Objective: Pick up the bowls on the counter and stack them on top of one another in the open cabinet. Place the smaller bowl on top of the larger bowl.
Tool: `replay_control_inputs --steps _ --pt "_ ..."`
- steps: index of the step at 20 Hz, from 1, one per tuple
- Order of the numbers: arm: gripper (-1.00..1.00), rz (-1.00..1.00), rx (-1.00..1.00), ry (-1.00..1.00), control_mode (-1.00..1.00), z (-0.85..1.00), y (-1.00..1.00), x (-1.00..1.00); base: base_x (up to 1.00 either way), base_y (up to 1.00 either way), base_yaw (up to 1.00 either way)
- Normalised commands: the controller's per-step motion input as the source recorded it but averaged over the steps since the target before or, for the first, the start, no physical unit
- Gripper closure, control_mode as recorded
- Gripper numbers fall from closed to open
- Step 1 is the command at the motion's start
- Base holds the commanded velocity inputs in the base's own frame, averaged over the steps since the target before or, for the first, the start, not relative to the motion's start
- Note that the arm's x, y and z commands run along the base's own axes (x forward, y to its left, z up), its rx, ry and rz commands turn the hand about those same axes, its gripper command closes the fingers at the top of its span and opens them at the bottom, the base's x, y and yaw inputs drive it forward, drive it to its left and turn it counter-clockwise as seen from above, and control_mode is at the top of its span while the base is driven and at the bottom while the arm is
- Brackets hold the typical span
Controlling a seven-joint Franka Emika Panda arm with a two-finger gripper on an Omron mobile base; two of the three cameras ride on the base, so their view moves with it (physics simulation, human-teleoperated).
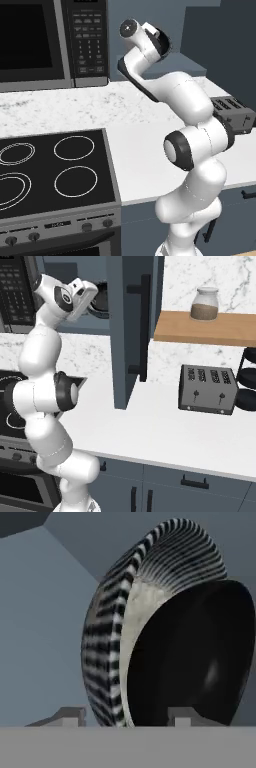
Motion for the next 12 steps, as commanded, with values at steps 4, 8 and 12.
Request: replay_control_inputs --steps 4,8,12 --pt "-1.0 -0.04 0.0 -0.16 -1.0 -0.02 -0.01 -0.96 0.0 0.0 0.0" --pt "-1.0 -0.03 0.02 -0.33 -1.0 -0.39 -0.21 -1.0 0.0 0.0 0.0" --pt "-1.0 0.0 0.0 -0.28 -1.0 -0.88 -0.64 -1.0 0.0 0.0 0.0"
